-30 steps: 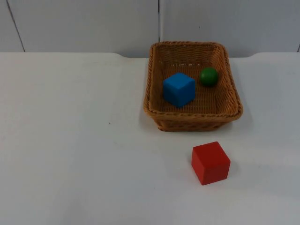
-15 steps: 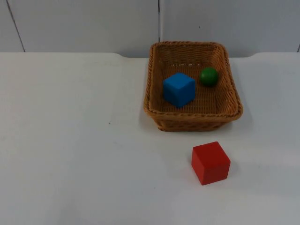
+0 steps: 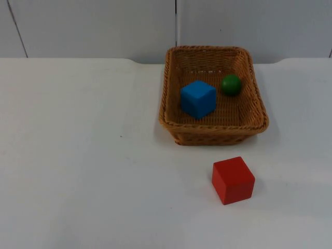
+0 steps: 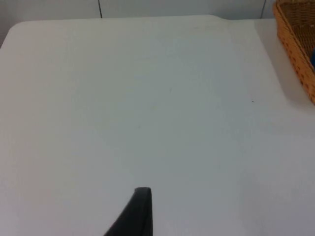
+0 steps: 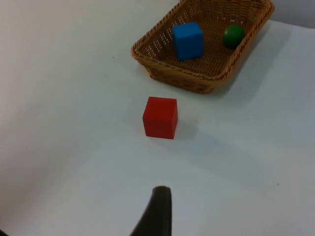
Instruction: Place all geometric objects except the red cube into the basket.
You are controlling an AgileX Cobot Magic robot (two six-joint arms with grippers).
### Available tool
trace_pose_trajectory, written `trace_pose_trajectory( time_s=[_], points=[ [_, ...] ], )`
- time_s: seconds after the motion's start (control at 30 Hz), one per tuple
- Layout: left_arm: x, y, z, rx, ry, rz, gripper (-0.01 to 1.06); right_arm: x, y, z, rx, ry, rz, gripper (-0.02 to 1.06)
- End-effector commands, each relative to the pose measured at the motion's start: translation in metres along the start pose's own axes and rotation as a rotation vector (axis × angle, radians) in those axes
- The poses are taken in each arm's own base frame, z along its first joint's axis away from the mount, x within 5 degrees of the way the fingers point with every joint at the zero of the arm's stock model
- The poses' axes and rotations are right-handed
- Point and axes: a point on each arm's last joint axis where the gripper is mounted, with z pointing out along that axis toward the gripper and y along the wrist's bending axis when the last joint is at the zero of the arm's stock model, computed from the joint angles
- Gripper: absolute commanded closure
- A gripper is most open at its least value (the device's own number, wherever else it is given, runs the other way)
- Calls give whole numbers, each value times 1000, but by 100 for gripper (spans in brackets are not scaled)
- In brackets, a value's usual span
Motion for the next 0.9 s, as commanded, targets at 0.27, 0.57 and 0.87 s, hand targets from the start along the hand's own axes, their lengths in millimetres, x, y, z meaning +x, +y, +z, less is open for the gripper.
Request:
trace_pose_trajectory(
  time_s=[0.27,0.57,0.87],
  points=[
    [1,1,1,-16,2,-5,5,0,0,0,-1,-4,9,26],
    [1,1,1,-16,2,-5,5,0,1,0,61,-7,45,26],
    [1,1,1,-16,2,-5,5,-1,3,2,322,-19,183,26]
  ],
)
